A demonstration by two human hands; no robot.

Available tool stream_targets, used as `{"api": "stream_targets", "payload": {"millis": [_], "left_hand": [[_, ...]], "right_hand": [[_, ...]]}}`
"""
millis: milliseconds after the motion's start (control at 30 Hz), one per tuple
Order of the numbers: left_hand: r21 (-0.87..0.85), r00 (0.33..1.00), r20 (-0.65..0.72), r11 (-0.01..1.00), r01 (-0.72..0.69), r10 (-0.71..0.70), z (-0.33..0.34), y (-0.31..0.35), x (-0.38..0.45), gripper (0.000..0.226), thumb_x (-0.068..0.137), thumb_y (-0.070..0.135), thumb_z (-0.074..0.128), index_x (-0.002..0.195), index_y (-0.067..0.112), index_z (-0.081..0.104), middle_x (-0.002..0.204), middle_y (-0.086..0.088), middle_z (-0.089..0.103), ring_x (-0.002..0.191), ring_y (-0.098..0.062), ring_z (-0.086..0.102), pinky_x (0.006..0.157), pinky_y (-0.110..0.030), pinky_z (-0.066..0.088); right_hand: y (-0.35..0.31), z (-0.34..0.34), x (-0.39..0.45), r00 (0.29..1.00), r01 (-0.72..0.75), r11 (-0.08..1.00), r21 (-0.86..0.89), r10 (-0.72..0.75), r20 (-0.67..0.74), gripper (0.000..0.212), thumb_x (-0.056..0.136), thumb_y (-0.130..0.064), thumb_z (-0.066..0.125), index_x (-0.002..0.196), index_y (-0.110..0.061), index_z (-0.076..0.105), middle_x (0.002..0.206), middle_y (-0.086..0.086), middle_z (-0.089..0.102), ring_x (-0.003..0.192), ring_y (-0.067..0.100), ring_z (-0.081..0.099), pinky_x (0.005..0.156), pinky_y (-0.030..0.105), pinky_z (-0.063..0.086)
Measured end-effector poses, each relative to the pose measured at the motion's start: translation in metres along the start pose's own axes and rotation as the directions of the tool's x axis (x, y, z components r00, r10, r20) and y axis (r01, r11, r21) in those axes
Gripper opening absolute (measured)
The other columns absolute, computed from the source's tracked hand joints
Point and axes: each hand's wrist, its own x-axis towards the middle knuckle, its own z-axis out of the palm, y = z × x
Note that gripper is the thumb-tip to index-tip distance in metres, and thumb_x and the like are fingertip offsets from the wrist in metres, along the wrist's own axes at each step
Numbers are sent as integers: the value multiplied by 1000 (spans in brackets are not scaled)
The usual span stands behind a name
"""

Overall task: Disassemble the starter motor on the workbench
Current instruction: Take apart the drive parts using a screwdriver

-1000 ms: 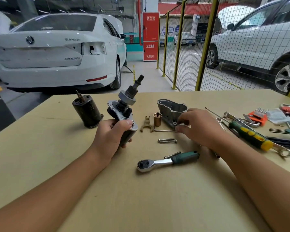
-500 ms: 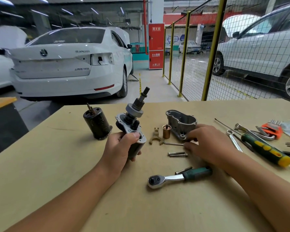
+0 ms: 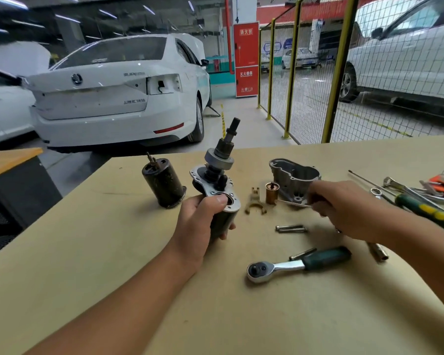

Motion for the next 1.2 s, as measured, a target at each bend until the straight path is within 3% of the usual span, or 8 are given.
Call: {"api": "stream_targets", "payload": {"millis": [167,267,367,500,667,833,933,1200], "left_hand": [[-52,1000,-17,998,24,-25,-2,-4,1,58,64,48,63,87,-5,64,69,-22,63,59,-24,57,50,-27,45],[-83,998,-26,995,54,-57,-4,-7,0,75,62,48,65,105,-14,56,76,-24,66,68,-30,57,62,-37,44],[-85,995,1,992,97,-97,-4,-6,0,83,58,46,66,112,-15,53,82,-28,67,71,-32,56,70,-41,43],[-66,984,54,983,172,-169,-3,-6,-1,87,53,44,68,113,-16,53,84,-30,67,72,-32,58,70,-40,43],[69,983,137,991,116,-125,3,-1,-5,33,57,44,65,81,23,75,78,-14,69,70,-21,61,62,-33,49],[118,972,214,990,75,-99,7,9,-11,35,60,45,62,85,22,72,78,-7,66,76,-20,59,68,-31,47],[109,976,192,991,83,-103,8,12,-13,34,59,46,62,83,26,74,78,-8,67,77,-21,60,71,-37,45],[127,963,261,991,30,-63,9,14,-13,29,63,42,61,83,26,75,79,-2,71,76,-12,65,66,-20,51]], "right_hand": [[11,-16,-4,999,4,956,293,10,-47,21,96,-13,65,108,-29,70,75,-5,72,67,6,63,63,30,52],[11,-26,-10,1000,-6,525,851,25,-9,33,89,-9,68,118,-25,73,80,4,71,64,14,57,60,30,47],[-21,-11,-16,1000,-15,81,997,-23,17,38,80,-1,67,117,-10,73,79,10,62,65,18,55,60,29,47],[-75,12,-20,996,68,-108,992,63,-62,20,80,-1,66,100,1,65,82,19,65,67,25,65,61,31,56],[-102,22,-28,969,205,-125,971,164,-183,21,78,-7,72,94,1,62,80,23,71,71,32,73,63,34,60],[-101,26,-33,970,169,106,980,158,-185,16,85,2,74,76,-11,71,81,26,72,63,33,72,51,34,54],[-100,27,-34,968,185,130,974,148,-204,15,84,2,76,76,-9,72,80,26,72,62,32,72,50,33,54],[-101,29,-33,964,210,266,941,107,-245,7,83,-4,80,79,-7,76,66,16,71,54,28,67,46,33,52]]}}
